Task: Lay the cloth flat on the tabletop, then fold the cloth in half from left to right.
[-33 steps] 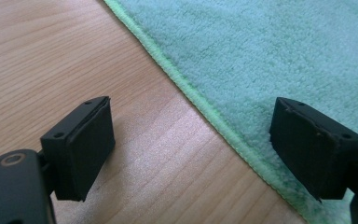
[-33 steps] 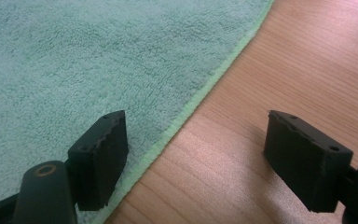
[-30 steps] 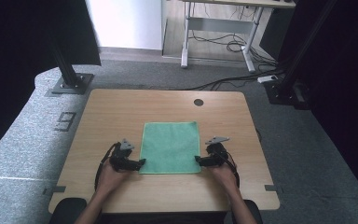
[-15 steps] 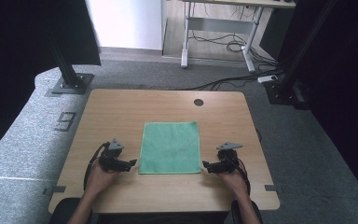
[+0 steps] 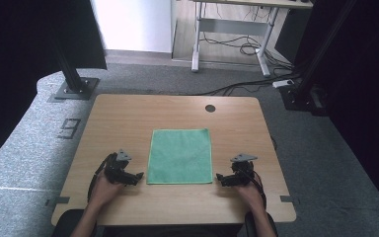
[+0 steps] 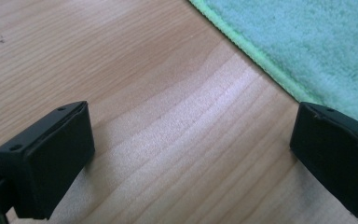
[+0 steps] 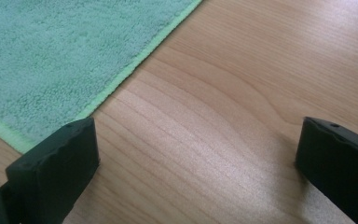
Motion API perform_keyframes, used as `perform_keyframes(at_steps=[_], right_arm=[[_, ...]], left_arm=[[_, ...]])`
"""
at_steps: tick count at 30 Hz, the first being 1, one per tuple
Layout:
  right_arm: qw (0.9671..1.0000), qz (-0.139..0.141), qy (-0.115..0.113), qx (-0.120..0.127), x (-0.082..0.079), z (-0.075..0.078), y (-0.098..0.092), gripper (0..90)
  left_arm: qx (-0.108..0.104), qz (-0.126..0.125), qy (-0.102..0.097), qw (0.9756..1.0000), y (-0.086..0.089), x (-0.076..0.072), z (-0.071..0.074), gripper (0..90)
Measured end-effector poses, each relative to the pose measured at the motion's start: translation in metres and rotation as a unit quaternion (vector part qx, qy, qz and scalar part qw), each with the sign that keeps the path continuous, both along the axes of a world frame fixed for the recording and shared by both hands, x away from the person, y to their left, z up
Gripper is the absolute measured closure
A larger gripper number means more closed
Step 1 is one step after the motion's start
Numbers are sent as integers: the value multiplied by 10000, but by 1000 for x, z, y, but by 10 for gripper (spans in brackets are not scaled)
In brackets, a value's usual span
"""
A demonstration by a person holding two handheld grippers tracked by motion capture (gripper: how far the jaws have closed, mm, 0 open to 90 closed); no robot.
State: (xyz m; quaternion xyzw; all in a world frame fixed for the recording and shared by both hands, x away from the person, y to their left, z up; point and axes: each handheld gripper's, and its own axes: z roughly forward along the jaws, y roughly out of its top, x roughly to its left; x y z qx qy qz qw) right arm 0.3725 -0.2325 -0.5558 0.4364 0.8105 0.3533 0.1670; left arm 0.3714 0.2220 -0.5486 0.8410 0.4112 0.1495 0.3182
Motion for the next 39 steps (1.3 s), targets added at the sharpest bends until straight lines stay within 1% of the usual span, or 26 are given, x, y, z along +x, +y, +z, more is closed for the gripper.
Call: perform_keyframes(at_steps=[3, 5, 23, 26, 28, 30, 32, 34, 35, 36, 39], right_arm=[[9999, 25, -46, -111, -1, -1, 1, 0], [9999, 30, -52, -133, -1, -1, 2, 0], [9999, 25, -58, -130, 0, -1, 2, 0], [9999, 8, -51, -111, 0, -1, 2, 0], [10000, -9, -5, -69, 0, 0, 3, 0], [10000, -9, 16, -22, 0, 1, 4, 0], [10000, 0, 12, 19, 0, 3, 7, 0], [10000, 27, -16, 38, -1, 6, 10, 0], [10000, 53, -39, 58, -2, 7, 12, 0], [9999, 58, -47, 72, -2, 8, 14, 0], [9999, 120, -72, 63, -4, 12, 23, 0]], left_arm=[[2, 2, -1, 10000, 0, 0, 0, 0], [3, -2, -2, 10000, 0, 0, 0, 0], [15, -31, -3, 10000, -2, 5, 0, 0], [69, -80, 71, 9999, -2, 9, 2, 0], [81, -29, 76, 9999, -3, 12, 3, 0], [-21, 7, 30, 10000, -5, 14, 5, 0], [-189, -7, -67, 9998, -8, 16, 10, 0], [-295, -21, -150, 9994, -12, 18, 13, 0], [-325, -35, -159, 9993, -14, 19, 14, 0], [-319, -39, -192, 9993, -18, 20, 14, 0], [-231, -108, -163, 9995, -27, 22, 12, 0]])
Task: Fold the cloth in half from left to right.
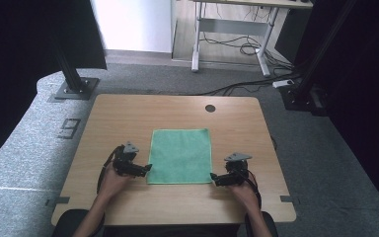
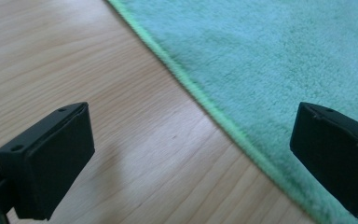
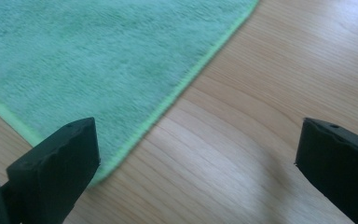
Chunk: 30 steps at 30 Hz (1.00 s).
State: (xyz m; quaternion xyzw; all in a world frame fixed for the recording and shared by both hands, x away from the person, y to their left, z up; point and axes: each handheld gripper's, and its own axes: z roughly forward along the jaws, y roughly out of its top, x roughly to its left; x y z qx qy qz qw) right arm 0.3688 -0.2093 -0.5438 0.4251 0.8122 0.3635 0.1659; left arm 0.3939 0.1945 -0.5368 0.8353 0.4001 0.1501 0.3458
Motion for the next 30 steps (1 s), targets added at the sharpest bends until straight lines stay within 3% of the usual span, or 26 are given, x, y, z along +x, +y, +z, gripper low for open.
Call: perform_keyframes(at_steps=[5, 11, 13, 25, 30], right_arm=[[9999, 107, 31, -63, -2, 1, 14, 0], [9990, 170, 104, -395, -2, -6, 27, 0], [9991, 94, 119, -404, -1, -7, 27, 0], [9984, -305, 156, -453, 4, -7, 0, 0], [9980, -480, 179, -365, 7, -8, -17, 0]], left_arm=[[399, -96, 61, 9991, -13, -1, -9, 0], [413, -71, 125, 9990, -15, -6, -8, 3], [373, -65, 163, 9992, -16, -9, -9, 5], [308, -344, 265, 9986, -37, -29, -10, 0], [210, -395, 279, 9986, -39, -29, -8, 0]])
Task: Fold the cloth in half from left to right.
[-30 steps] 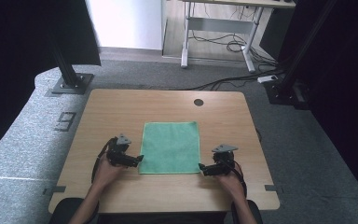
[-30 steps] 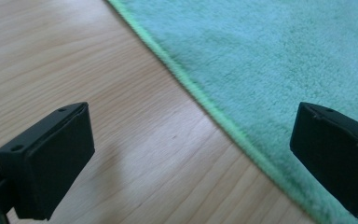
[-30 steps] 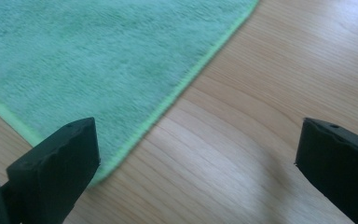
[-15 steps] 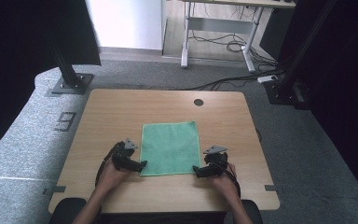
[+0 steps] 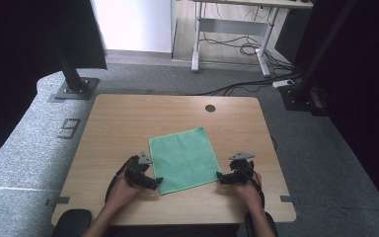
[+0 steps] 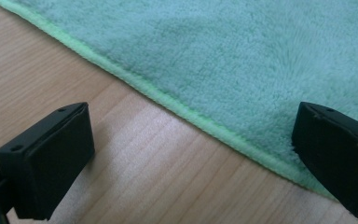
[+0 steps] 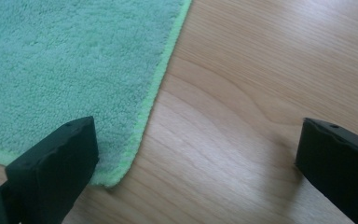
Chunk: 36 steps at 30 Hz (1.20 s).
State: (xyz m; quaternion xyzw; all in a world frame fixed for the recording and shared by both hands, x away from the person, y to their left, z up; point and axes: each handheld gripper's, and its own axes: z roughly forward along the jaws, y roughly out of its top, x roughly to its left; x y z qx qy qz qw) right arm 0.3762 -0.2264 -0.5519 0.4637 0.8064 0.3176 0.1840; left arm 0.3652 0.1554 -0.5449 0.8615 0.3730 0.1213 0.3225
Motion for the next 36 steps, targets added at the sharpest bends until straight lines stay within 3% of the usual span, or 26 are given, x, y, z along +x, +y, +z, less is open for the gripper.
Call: perform_keyframes(at_steps=[6, 18, 25, 36], right_arm=[[10000, 8, 0, 72, 3, -1, -6, 0], [9999, -9, -34, 105, 3, -2, -6, 0], [9999, -23, -52, 115, 3, -2, -6, 0], [9999, -11, -67, 127, 3, -3, -5, 0]], left_arm=[[-10, 220, -122, 9997, 9, 14, 5, 0], [28, 638, -270, 9976, 22, 63, 10, 0], [-147, 1032, -280, 9942, 30, 95, 13, 0], [-111, 1404, -212, 9898, 21, 126, 7, 1]])
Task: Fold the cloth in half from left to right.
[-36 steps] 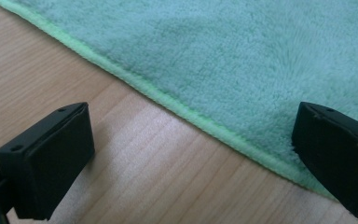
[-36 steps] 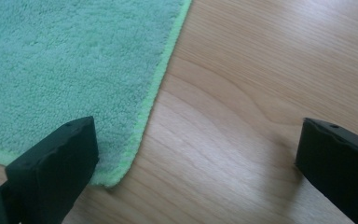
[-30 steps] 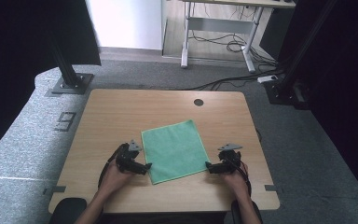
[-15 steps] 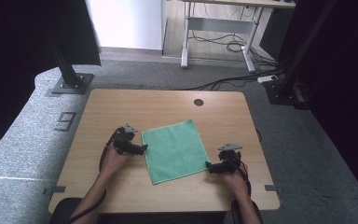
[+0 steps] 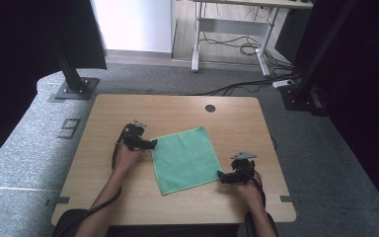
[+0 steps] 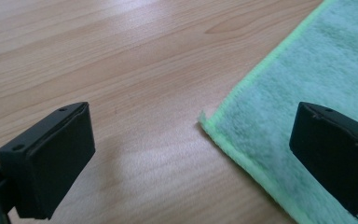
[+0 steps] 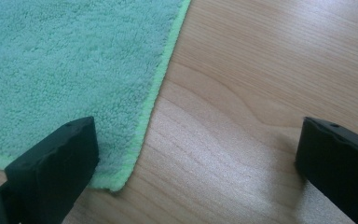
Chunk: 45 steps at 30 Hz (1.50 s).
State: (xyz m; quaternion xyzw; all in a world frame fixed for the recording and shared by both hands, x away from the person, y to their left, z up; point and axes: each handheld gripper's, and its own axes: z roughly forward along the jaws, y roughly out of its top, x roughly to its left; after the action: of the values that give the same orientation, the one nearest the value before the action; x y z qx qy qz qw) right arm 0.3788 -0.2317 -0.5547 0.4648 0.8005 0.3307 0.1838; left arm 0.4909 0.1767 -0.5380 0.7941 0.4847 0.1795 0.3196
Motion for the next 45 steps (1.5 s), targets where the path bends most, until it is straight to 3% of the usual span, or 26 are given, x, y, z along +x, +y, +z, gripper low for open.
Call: perform_keyframes(at_steps=[4, 7, 12, 25, 28, 31, 35, 40, 45], right_arm=[[10000, 3, 0, 7, 0, 0, 0, 0], [10000, -5, -7, 6, 0, 0, 0, 0], [10000, 55, -27, 10, -1, 0, 2, 0], [9997, 258, 15, -1, -4, 1, 12, 26], [9994, 351, 5, -45, -5, 5, 14, 44], [9988, 470, -60, 139, -6, 10, 15, 32], [9979, 606, -123, 184, -8, 16, 21, 24], [9963, 835, -146, 130, -12, 20, 34, 16], [9941, 1052, -99, 231, -14, 23, 48, 15]], left_arm=[[278, 129, 16, 9995, -5, 4, -7, 1], [136, 148, 100, 9997, -2, 6, -10, 0], [150, 129, 132, 9997, 4, 4, -10, 0], [115, 93, 81, 9999, 26, -22, -10, 9], [107, 115, 80, 9998, 26, -24, -10, 9], [102, 112, 75, 9999, 26, -25, -10, 11], [101, 116, 74, 9999, 26, -26, -10, 13], [100, 116, 74, 9999, 26, -26, -10, 13], [102, 113, 76, 9999, 26, -26, -10, 13]])
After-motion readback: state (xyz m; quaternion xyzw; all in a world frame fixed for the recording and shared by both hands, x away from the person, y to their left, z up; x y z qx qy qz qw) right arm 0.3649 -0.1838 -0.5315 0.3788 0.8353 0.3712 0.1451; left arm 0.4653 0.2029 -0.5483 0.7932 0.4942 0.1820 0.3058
